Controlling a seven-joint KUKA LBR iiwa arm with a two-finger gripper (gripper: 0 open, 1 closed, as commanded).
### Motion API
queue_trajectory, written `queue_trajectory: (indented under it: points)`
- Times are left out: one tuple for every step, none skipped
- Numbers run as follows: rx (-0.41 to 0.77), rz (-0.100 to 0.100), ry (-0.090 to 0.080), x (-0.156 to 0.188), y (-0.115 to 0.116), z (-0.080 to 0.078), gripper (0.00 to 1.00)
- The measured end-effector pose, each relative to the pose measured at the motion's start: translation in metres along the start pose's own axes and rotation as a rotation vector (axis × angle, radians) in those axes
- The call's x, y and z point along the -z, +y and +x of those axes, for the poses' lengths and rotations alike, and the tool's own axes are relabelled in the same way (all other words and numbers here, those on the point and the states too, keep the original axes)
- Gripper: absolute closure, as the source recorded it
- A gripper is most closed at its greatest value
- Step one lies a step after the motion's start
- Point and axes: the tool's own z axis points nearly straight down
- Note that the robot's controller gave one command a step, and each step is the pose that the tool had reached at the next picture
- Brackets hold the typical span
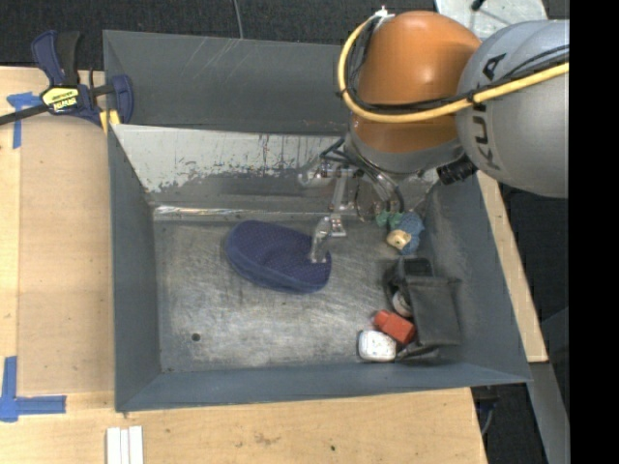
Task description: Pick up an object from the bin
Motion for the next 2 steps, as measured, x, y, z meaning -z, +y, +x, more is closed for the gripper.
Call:
queue_trajectory:
  points:
    - [-0.060,-0.002,-0.001,-0.1547,0.0042,-0.0109,0.00]
    - [-0.059,-0.003,-0.010,-0.1476,0.0048,-0.0142,1.00]
